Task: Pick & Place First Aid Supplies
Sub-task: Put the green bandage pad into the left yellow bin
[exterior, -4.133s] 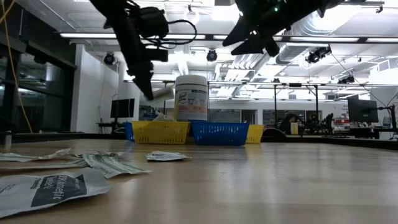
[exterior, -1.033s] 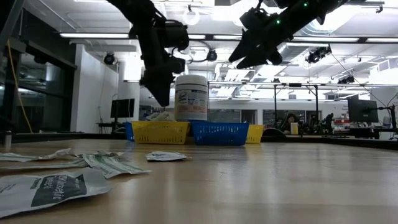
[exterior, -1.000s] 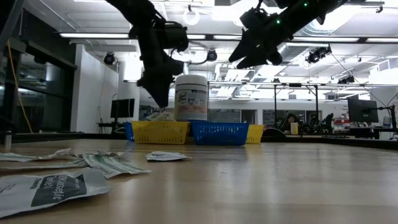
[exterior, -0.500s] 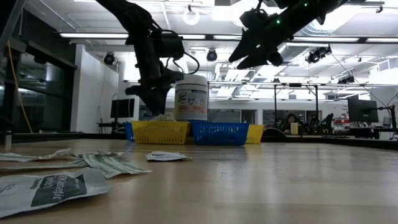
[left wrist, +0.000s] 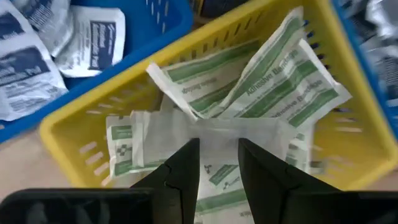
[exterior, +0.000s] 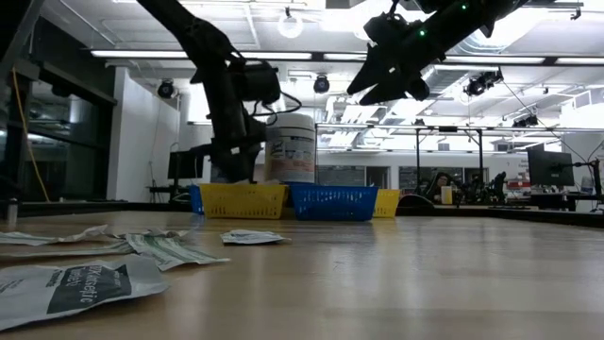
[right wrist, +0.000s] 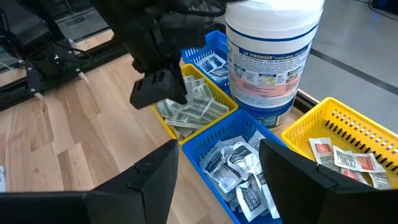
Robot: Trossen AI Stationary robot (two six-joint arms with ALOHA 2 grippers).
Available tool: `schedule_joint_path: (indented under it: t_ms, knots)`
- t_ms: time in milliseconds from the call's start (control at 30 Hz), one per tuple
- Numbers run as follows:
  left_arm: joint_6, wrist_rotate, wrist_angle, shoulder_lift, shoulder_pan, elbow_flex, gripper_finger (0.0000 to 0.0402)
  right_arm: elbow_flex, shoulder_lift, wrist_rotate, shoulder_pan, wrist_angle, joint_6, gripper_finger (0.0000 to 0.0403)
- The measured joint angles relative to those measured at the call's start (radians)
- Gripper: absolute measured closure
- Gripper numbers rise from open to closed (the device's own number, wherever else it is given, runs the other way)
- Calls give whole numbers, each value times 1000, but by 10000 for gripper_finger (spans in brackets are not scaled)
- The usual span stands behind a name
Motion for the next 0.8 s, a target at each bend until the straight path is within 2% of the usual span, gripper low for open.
schedule_joint_path:
  t_ms: [200, 400, 800]
  knots:
    - [0, 3, 8, 68, -1, 0, 291, 0, 0, 0, 0, 0, -2, 185]
    - [11, 14, 10, 83, 0, 0, 291, 0, 0, -4, 0, 0, -3, 185]
    - [18, 12, -12, -28, 0, -1, 291, 0, 0, -4, 0, -1, -3, 185]
